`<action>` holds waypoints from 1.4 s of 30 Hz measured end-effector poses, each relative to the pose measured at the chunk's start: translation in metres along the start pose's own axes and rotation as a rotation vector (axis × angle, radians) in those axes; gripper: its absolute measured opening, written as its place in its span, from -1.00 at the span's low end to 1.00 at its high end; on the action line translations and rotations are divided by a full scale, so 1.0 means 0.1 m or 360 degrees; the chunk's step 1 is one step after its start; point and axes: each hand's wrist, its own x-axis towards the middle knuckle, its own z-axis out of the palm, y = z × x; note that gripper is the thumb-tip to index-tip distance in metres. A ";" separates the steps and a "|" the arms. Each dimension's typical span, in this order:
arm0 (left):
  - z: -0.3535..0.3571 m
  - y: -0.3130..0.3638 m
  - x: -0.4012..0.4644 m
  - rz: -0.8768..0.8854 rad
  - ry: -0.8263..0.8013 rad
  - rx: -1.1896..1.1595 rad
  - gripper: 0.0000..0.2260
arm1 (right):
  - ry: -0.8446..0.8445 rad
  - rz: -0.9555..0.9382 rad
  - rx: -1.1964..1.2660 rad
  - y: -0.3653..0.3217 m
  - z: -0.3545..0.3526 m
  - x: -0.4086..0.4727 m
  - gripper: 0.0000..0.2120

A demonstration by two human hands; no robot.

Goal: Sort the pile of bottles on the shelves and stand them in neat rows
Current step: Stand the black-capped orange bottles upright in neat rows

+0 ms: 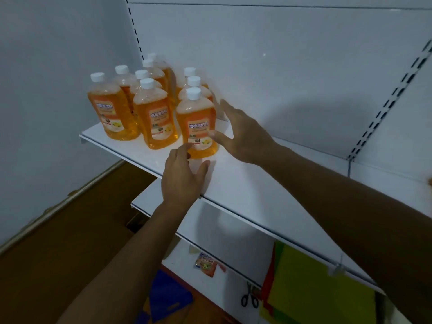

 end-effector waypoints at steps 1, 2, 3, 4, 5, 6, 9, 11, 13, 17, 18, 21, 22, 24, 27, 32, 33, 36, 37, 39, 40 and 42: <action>0.01 0.06 -0.07 0.0055 0.0016 0.0014 -0.50 | -0.0014 0.0057 -0.0060 0.05 -0.07 -0.09 -0.29; 0.03 0.13 -0.13 0.0105 0.0035 0.0021 -0.52 | -0.0028 0.0112 -0.0117 0.09 -0.16 -0.19 -0.30; 0.06 0.22 -0.20 0.0140 0.0045 0.0022 -0.53 | -0.0039 0.0153 -0.0160 0.15 -0.25 -0.30 -0.31; 0.09 0.34 -0.28 0.0163 0.0051 0.0014 -0.54 | -0.0049 0.0176 -0.0196 0.21 -0.36 -0.42 -0.31; 0.13 0.46 -0.36 0.0173 0.0048 -0.0002 -0.56 | -0.0059 0.0201 -0.0219 0.28 -0.47 -0.54 -0.31; 0.17 0.59 -0.44 0.0191 0.0035 -0.0033 -0.57 | -0.0070 0.0232 -0.0241 0.34 -0.59 -0.68 -0.32; 0.35 1.02 -0.72 0.0391 -0.0125 -0.0200 -0.61 | -0.0092 0.0351 -0.0307 0.59 -0.99 -1.14 -0.34; 0.50 1.31 -0.93 0.0607 -0.0301 -0.0303 -0.64 | -0.0103 0.0439 -0.0376 0.74 -1.28 -1.47 -0.35; 0.62 1.61 -1.15 0.0753 -0.0504 -0.0400 -0.64 | -0.0089 0.0516 -0.0430 0.89 -1.59 -1.81 -0.37; 0.78 2.08 -1.57 0.0929 -0.0837 -0.0487 -0.57 | -0.0049 0.0666 -0.0466 1.12 -2.08 -2.41 -0.46; 0.81 2.16 -1.66 0.0971 -0.0913 -0.0455 -0.55 | -0.0048 0.0703 -0.0456 1.16 -2.16 -2.54 -0.48; 0.86 2.30 -1.81 0.1061 -0.1131 -0.0388 -0.42 | -0.0090 0.0760 -0.0477 1.24 -2.28 -2.85 -0.56; 0.86 2.34 -1.85 0.1104 -0.1201 -0.0379 -0.36 | -0.0120 0.0771 -0.0499 1.26 -2.29 -2.92 -0.58; 0.88 2.39 -1.93 0.1237 -0.1320 -0.0354 -0.29 | -0.0166 0.0803 -0.0546 1.27 -2.31 -3.05 -0.63; 1.01 2.39 -2.00 0.1408 -0.1453 -0.0275 -0.22 | -0.0213 0.0888 -0.0611 1.27 -2.31 -3.20 -0.65; 1.16 2.31 -1.93 0.1496 -0.1503 -0.0337 -0.21 | -0.0484 0.0943 -0.0611 1.26 -2.14 -3.30 -0.64; 1.17 2.30 -1.93 0.1507 -0.1495 -0.0358 -0.21 | -0.0490 0.0952 -0.0587 1.27 -2.11 -3.29 -0.63; 1.22 2.25 -1.94 0.1534 -0.1380 -0.0449 -0.27 | -0.0456 0.0999 -0.0480 1.27 -2.09 -3.29 -0.61; 1.24 2.23 -1.93 0.1545 -0.1357 -0.0476 -0.29 | -0.0453 0.1010 -0.0438 1.27 -2.10 -3.29 -0.59; 1.24 2.19 -1.91 0.1540 -0.1343 -0.0549 -0.36 | -0.0431 0.1051 -0.0317 1.25 -2.15 -3.29 -0.55; 1.23 2.18 -1.89 0.1511 -0.1346 -0.0584 -0.38 | -0.0390 0.1105 -0.0227 1.24 -2.19 -3.29 -0.53; 1.22 2.16 -1.86 0.1453 -0.1330 -0.0615 -0.40 | -0.0276 0.1219 -0.0025 1.21 -2.28 -3.28 -0.51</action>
